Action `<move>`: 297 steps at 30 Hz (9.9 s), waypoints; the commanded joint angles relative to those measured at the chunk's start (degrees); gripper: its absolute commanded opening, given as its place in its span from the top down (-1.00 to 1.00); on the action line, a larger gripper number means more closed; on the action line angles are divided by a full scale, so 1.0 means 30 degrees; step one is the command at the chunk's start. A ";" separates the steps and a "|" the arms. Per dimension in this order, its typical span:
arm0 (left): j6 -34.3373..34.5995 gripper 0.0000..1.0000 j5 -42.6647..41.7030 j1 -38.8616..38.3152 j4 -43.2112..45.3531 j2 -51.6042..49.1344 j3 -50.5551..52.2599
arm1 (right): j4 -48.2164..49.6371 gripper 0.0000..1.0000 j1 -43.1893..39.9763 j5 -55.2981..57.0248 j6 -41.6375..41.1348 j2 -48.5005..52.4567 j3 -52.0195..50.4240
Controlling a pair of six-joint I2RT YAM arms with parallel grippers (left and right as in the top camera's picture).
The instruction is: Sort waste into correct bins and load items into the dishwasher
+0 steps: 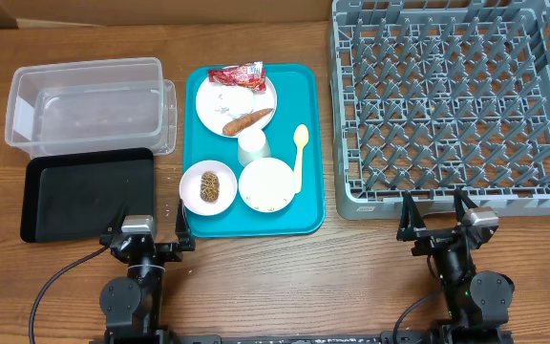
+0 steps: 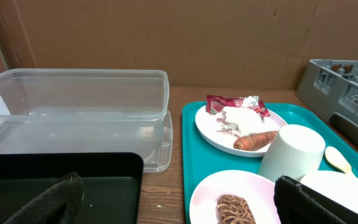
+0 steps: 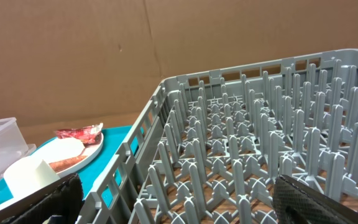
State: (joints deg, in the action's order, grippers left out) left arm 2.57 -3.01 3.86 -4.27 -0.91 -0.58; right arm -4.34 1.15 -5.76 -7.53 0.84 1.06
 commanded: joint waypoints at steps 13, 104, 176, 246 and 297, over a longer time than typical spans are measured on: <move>-0.0364 -1.00 -0.0211 0.0124 0.0036 0.0219 0.0102 | 0.0051 -1.00 -0.0087 -0.0117 -0.0138 -0.0226 -0.0197; -0.0430 -1.00 -0.1268 -0.2929 -1.7209 -2.5871 -3.3929 | -1.6058 -1.00 -0.0087 -0.1581 0.2674 1.7792 2.6323; 0.5391 0.92 0.0619 -0.1938 -3.0847 -4.7182 -5.5145 | -2.2578 -0.81 -0.0087 -0.3264 0.1719 2.5689 3.1277; 0.4335 -0.83 0.2178 -0.5792 -1.4513 -4.7502 -4.0894 | -2.3270 -0.81 -0.0087 -0.3264 0.1435 2.6913 3.1008; -0.5690 0.41 -0.0299 -0.5508 -1.7908 -4.8063 -4.2082 | -2.3613 -0.81 -0.0080 -0.3475 0.1435 2.6913 3.1008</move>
State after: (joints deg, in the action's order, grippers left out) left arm -14.68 -3.44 -12.86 -58.19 -143.96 -127.22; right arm -75.18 1.15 -15.70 -2.98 81.97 93.43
